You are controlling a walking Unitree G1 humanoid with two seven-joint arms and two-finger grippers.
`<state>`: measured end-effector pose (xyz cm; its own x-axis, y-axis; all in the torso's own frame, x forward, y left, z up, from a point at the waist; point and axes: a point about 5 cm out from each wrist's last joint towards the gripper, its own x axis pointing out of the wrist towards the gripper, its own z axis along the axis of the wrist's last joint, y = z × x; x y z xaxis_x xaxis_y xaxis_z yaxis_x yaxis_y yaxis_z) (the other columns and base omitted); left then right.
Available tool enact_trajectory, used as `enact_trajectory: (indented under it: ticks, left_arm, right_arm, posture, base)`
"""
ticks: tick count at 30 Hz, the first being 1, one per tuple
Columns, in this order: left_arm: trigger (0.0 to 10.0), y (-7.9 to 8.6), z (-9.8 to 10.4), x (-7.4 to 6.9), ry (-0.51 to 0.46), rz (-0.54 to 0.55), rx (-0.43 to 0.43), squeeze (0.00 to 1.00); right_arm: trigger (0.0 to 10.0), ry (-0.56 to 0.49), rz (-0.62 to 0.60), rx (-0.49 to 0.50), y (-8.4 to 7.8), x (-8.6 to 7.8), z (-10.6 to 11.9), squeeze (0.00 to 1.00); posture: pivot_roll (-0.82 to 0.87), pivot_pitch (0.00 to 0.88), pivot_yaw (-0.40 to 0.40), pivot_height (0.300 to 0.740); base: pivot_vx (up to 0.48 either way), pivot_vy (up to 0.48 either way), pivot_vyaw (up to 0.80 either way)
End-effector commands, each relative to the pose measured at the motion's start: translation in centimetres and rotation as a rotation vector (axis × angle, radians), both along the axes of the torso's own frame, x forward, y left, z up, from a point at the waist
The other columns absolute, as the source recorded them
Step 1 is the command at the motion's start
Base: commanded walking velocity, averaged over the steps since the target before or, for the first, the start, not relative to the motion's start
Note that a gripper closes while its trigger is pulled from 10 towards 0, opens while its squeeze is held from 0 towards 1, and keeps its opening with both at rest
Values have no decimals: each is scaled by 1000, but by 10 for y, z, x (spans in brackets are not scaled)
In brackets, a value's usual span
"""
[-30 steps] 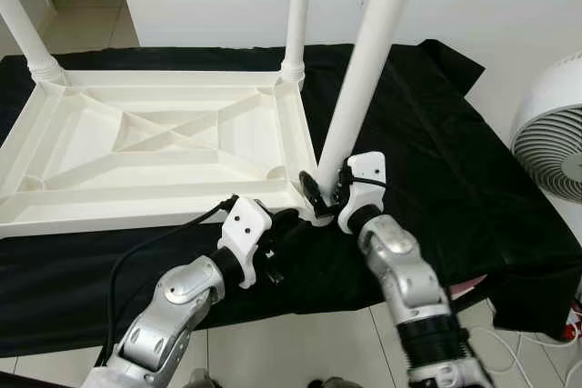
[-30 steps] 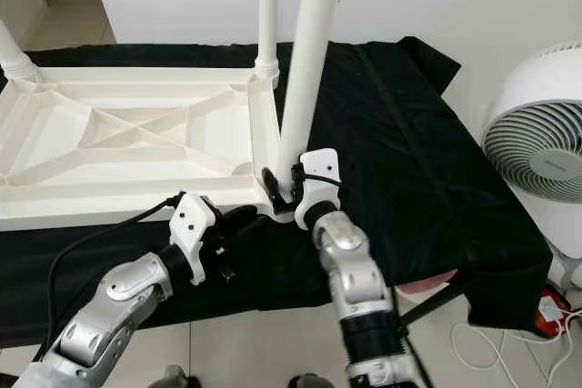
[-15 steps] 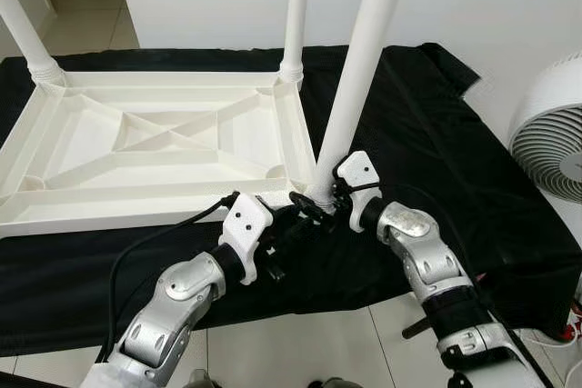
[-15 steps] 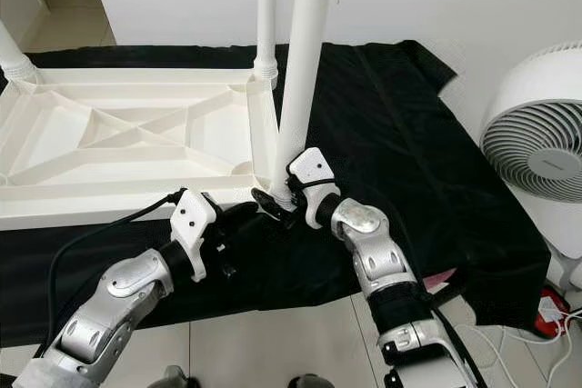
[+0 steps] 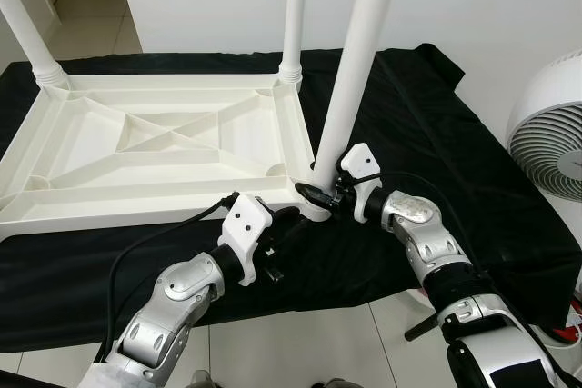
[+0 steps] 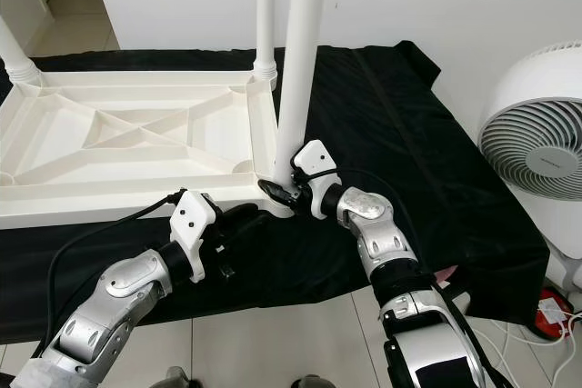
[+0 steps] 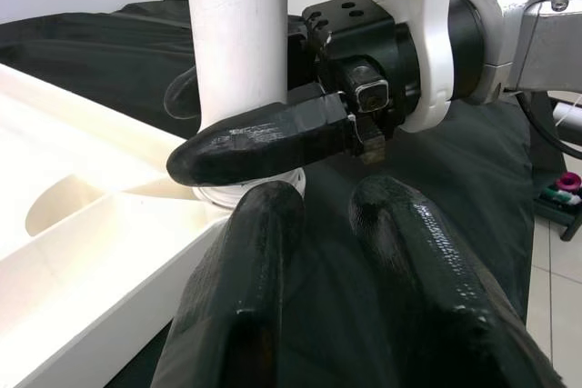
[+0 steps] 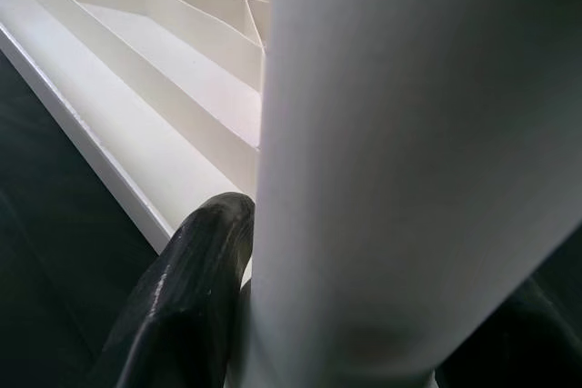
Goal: Building children table
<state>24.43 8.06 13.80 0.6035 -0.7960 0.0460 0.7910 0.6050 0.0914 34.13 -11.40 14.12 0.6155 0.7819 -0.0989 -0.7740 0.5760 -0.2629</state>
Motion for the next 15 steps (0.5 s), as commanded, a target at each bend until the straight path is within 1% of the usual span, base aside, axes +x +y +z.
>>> enact_trajectory:
  ticks: [1,3,4,6,8,11,12,14,15]
  left_arm:
    - [10000,-2,-2,-5,16,-73,12,0]
    - [10000,-2,-2,-5,17,-73,12,0]
    - [10000,-2,-2,-5,18,-75,11,0]
    - [10000,-2,-2,-5,18,-75,11,0]
    - [10000,-2,-3,-6,23,-81,12,0]
    - [10000,-3,-3,-7,26,-85,11,0]
    - [10000,-3,-3,-7,26,-85,11,0]
    - [10000,-2,-2,-7,27,-85,11,0]
    - [10000,-2,-2,-7,27,-85,11,0]
  right_arm:
    - [1333,-10,-5,-60,-4,-3,-6,0]
    - [1333,-6,-27,-65,-5,-3,-8,0]
    - [10000,-4,-43,-64,-4,-4,-10,0]
    - [10000,-4,-43,-64,-4,-4,-10,0]
    - [10000,5,-86,-20,0,-8,-11,0]
    - [10000,20,-196,38,1,-10,-12,0]
    - [10000,20,-196,38,1,-10,-12,0]
    - [10000,56,-352,106,1,-14,-13,0]
    - [10000,56,-352,106,1,-14,-13,0]
  posture:
    - [4,46,1,740]
    - [4,46,1,740]
    - [4,46,1,740]
    - [4,46,1,740]
    - [-5,63,4,740]
    - [-4,67,0,740]
    - [-4,67,0,740]
    - [-9,76,-1,740]
    - [-9,76,-1,740]
  base:
    - [0,0,0]
    - [0,0,0]
    - [0,0,0]
    - [0,0,0]
    - [0,0,0]
    - [0,0,0]
    - [0,0,0]
    - [0,0,0]
    - [0,0,0]
